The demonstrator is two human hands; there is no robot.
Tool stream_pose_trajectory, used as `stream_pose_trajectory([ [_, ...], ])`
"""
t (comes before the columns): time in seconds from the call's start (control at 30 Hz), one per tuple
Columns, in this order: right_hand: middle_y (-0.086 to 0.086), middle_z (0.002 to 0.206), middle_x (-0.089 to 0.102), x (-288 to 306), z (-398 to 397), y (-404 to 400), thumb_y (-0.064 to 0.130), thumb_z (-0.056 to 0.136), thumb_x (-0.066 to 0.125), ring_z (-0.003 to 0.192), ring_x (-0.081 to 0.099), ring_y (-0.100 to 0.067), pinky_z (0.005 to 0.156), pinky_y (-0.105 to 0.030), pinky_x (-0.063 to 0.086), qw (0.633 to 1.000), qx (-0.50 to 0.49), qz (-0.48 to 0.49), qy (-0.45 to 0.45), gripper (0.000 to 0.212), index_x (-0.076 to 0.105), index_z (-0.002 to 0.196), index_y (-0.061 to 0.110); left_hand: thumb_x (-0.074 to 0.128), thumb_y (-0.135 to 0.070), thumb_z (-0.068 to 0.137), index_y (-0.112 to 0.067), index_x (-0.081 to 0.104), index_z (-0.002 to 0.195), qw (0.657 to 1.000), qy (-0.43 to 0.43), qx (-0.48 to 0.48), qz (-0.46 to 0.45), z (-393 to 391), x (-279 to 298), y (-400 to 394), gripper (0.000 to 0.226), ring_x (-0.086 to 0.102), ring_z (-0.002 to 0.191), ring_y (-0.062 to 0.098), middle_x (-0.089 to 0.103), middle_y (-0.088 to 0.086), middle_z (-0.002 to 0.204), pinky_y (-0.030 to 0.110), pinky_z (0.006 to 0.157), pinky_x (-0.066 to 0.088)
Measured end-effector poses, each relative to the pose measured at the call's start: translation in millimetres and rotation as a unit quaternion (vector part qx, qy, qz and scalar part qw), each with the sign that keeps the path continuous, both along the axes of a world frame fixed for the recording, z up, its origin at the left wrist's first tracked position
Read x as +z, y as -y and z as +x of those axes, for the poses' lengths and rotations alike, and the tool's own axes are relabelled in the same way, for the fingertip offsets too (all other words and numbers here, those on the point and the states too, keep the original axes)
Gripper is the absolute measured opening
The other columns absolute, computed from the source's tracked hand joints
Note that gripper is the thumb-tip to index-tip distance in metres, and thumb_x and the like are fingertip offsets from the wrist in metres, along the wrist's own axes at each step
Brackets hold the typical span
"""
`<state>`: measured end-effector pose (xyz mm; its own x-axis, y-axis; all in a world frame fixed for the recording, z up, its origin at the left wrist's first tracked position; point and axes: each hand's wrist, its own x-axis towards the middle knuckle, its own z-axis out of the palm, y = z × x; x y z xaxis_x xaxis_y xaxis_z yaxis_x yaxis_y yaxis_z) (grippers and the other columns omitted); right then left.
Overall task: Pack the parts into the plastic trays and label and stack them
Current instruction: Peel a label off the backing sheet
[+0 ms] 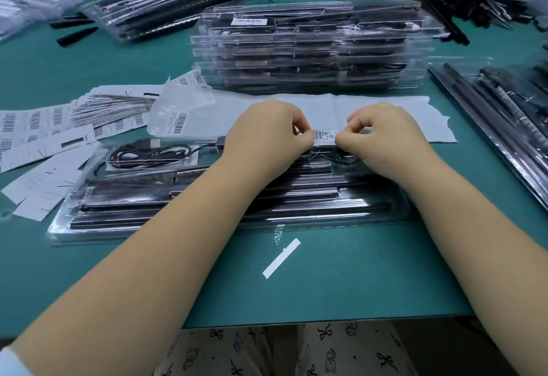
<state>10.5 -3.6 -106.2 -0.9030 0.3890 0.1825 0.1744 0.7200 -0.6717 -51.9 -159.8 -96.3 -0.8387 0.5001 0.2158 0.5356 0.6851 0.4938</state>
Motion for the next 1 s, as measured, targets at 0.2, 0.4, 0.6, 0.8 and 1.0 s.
stream_pose_trajectory([
  [0.2, 0.014, 0.087, 0.05, -1, 0, -14, 0.032, 0.073, 0.074, 0.09, 0.049, -0.014, 0.062, -0.018, 0.034, 0.999, -0.016, -0.03, 0.017, 0.025, 0.051, 0.079, 0.027, 0.063, -0.044, 0.082, -0.032, 0.064, 0.094, 0.999, -0.005, 0.022, -0.024, 0, 0, 0, 0.016, 0.057, 0.087, 0.017, 0.055, -0.013, 0.08, 0.029, 0.068, 0.045],
  [0.4, 0.007, 0.092, 0.062, -5, -2, -10, 0.043, 0.083, 0.064, 0.093, 0.054, -0.013, 0.071, -0.025, 0.037, 1.0, 0.008, 0.005, 0.005, 0.019, 0.063, 0.091, 0.026, 0.06, -0.052, 0.083, -0.026, 0.059, 0.118, 0.998, -0.03, 0.037, -0.048, -6, -2, 5, 0.043, 0.051, 0.111, 0.022, 0.062, -0.004, 0.113, 0.038, 0.09, 0.042],
  [0.6, 0.011, 0.075, 0.062, -5, -7, -11, 0.048, 0.082, 0.064, 0.077, 0.053, -0.011, 0.062, -0.022, 0.038, 0.999, 0.014, 0.04, 0.019, 0.026, 0.069, 0.083, 0.022, 0.045, -0.03, 0.094, -0.025, 0.065, 0.096, 0.998, -0.004, 0.023, -0.06, -8, -5, -4, 0.021, 0.056, 0.097, 0.023, 0.067, -0.006, 0.1, 0.038, 0.086, 0.045],
  [0.8, 0.015, 0.072, 0.057, -5, -7, -11, 0.044, 0.089, 0.057, 0.084, 0.054, -0.016, 0.062, -0.023, 0.036, 0.998, 0.013, 0.051, 0.026, 0.022, 0.064, 0.079, 0.026, 0.051, -0.034, 0.09, -0.027, 0.065, 0.094, 0.999, 0.024, -0.019, -0.042, -10, -5, 1, 0.016, 0.057, 0.096, 0.021, 0.066, -0.007, 0.098, 0.038, 0.086, 0.047],
  [1.0, 0.003, 0.097, 0.062, 0, -2, -9, 0.057, 0.076, 0.064, 0.112, 0.048, -0.024, 0.089, -0.036, 0.044, 0.997, 0.053, 0.032, 0.051, 0.032, 0.064, 0.094, 0.031, 0.065, -0.048, 0.08, -0.036, 0.062, 0.096, 0.991, 0.107, -0.08, -0.011, -16, -1, 11, 0.02, 0.053, 0.078, 0.002, 0.061, -0.011, 0.097, 0.026, 0.074, 0.043],
])
